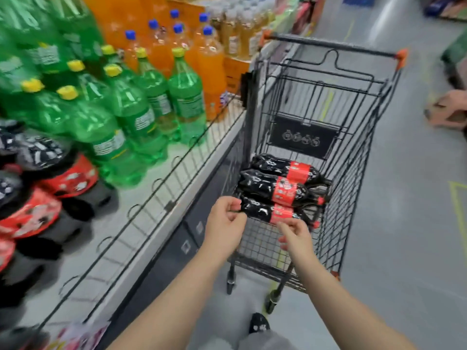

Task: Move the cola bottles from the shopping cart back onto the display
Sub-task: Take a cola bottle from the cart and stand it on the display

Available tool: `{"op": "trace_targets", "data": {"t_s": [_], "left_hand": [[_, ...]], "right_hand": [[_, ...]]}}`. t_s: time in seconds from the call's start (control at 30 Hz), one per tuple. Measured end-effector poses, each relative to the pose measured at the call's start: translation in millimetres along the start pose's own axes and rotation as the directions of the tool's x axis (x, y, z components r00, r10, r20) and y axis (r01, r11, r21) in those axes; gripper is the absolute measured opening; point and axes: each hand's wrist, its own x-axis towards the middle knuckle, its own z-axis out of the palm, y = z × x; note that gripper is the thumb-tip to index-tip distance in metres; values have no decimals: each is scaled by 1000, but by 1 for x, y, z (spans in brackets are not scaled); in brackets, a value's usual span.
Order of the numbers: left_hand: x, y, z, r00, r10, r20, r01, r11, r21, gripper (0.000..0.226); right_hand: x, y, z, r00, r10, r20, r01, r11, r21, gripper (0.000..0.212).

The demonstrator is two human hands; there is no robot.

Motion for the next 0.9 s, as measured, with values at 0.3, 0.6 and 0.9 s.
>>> {"op": "trace_targets", "data": {"t_s": [0.3,0.6,0.9], "left_hand": [[85,-10,62,966,-123,229,64,967,247,30],[235,-29,130,873,-181,452,-82,860,504,53],[337,-84,197,656,-337,676,-525,439,729,94]], "right_hand": [[85,-11,-38,958,282,-46,-268,943,196,22],[190,-17,-37,779,627,22,-522,629,576,41],[283,1,-32,582,809,84,-637,390,665,62]]}}
